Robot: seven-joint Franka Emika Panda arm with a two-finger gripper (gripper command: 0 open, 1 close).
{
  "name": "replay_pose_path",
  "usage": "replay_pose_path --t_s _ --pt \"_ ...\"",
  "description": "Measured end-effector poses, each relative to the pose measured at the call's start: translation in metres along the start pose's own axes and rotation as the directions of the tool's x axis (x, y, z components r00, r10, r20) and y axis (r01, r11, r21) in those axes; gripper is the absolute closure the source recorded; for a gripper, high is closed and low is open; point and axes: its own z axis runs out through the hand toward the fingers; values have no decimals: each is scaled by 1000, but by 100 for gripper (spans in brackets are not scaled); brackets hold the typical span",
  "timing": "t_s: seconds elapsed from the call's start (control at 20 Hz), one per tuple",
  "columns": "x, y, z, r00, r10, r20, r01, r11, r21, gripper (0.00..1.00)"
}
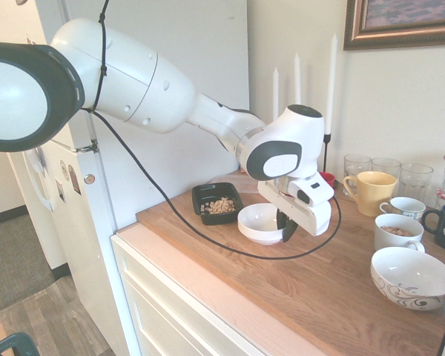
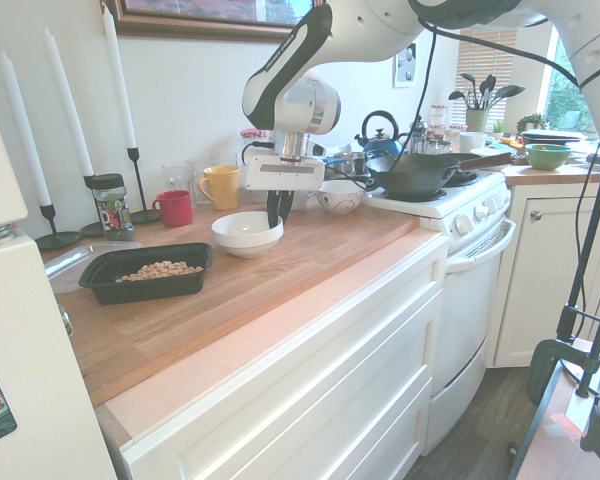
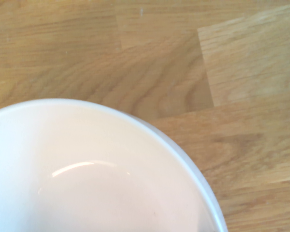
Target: Put the cereal into the box
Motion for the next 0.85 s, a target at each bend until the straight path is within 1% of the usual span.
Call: replay_pose_path --t_s 0.15,0.3,0.5,0.7,0.85 --pt "-2 -3 -2 1000 -13 -17 13 1000 -3 0" --pt "-7 -10 -14 999 -38 -39 38 999 -4 0" --pt "-21 -23 -48 993 -74 -92 74 997 1 0" --pt "-39 -34 -80 983 -104 -150 103 995 -16 0" --pt "-54 -34 -95 979 -129 -156 125 992 -33 0"
